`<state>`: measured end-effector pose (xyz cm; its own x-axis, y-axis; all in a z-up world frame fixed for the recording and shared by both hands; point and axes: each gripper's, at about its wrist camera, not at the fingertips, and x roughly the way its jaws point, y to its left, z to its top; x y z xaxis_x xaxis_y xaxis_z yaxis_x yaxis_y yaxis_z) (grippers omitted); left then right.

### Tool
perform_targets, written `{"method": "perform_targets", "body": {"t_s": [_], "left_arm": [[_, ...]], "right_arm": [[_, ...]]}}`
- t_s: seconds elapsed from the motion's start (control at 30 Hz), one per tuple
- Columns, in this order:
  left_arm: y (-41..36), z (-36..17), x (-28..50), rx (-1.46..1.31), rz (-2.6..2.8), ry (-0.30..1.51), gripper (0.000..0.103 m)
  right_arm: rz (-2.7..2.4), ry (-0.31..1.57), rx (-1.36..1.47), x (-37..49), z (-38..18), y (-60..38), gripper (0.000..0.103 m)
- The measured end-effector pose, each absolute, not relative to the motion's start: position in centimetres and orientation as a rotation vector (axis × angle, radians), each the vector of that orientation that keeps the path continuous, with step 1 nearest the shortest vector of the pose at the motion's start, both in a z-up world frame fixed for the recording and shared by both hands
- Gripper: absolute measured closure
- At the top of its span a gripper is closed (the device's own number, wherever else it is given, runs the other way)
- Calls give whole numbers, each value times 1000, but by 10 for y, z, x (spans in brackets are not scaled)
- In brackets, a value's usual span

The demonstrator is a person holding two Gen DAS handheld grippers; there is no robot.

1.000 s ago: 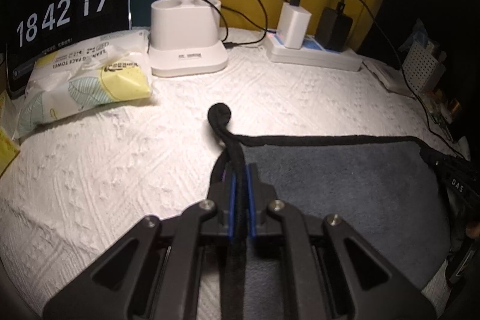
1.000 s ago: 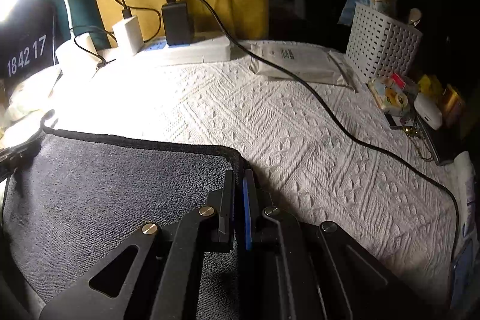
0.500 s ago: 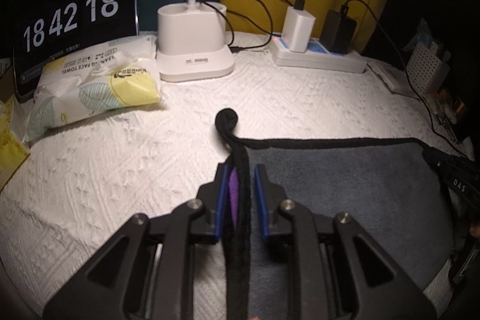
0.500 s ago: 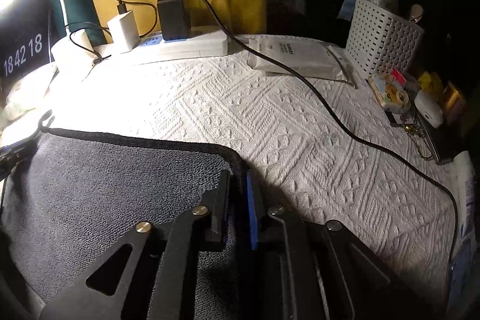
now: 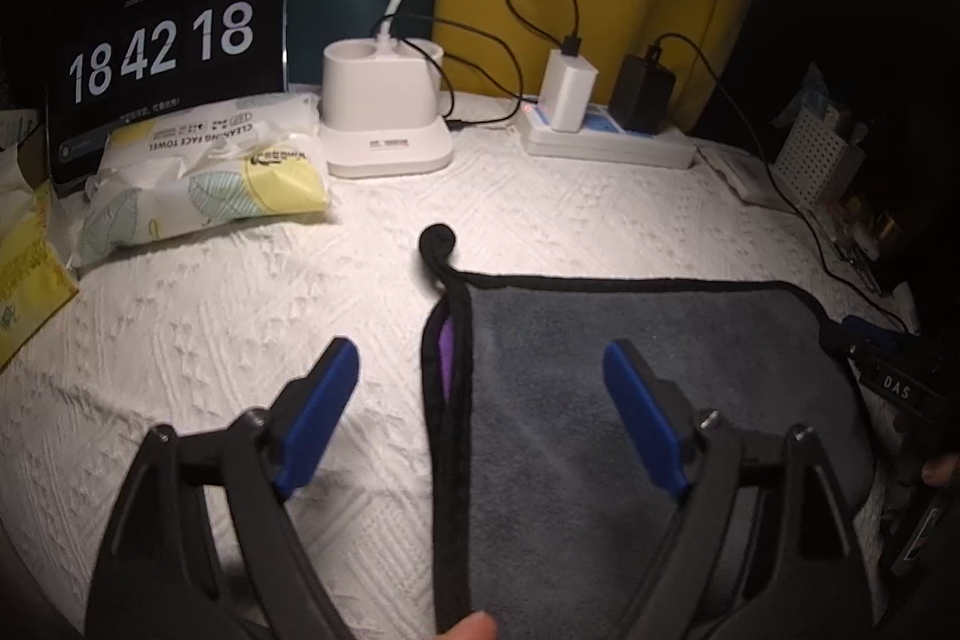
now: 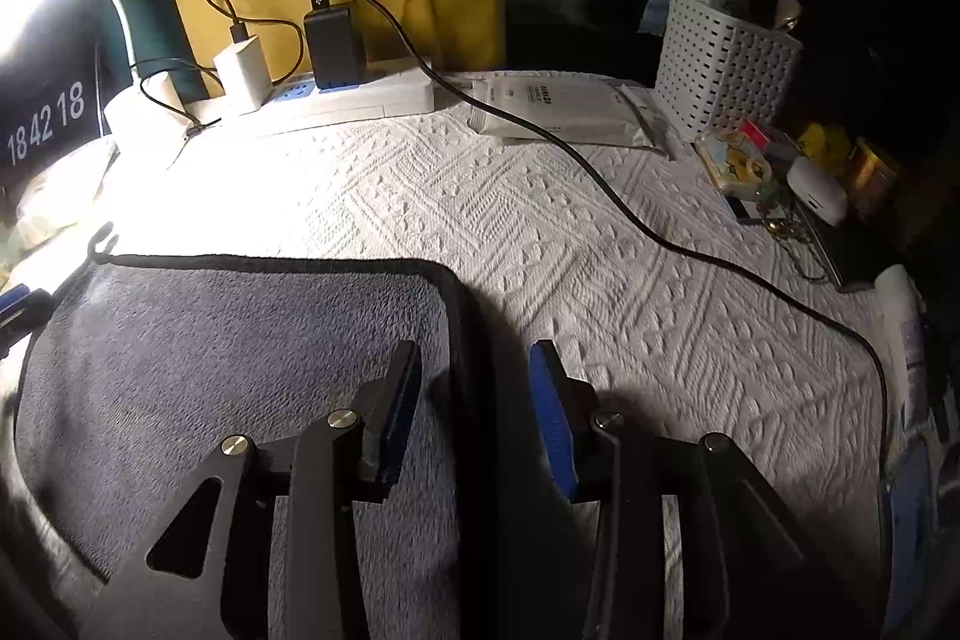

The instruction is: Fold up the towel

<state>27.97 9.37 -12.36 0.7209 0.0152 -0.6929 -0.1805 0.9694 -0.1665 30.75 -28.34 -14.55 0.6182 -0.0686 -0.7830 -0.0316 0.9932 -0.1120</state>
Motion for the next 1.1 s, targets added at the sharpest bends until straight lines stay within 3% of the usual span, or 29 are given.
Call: {"method": "perform_targets", "body": {"t_s": [0.27,0.6,1.1], "left_arm": [[87,-113,258,-224,110,734,18],[73,-99,230,-197,94,713,18],[52,-84,182,-193,77,665,18]], "right_arm": [[-18,886,-115,286,-133,-283,61],[-13,854,-126,257,-118,-282,43],[17,803,-148,218,-97,-266,39]]}}
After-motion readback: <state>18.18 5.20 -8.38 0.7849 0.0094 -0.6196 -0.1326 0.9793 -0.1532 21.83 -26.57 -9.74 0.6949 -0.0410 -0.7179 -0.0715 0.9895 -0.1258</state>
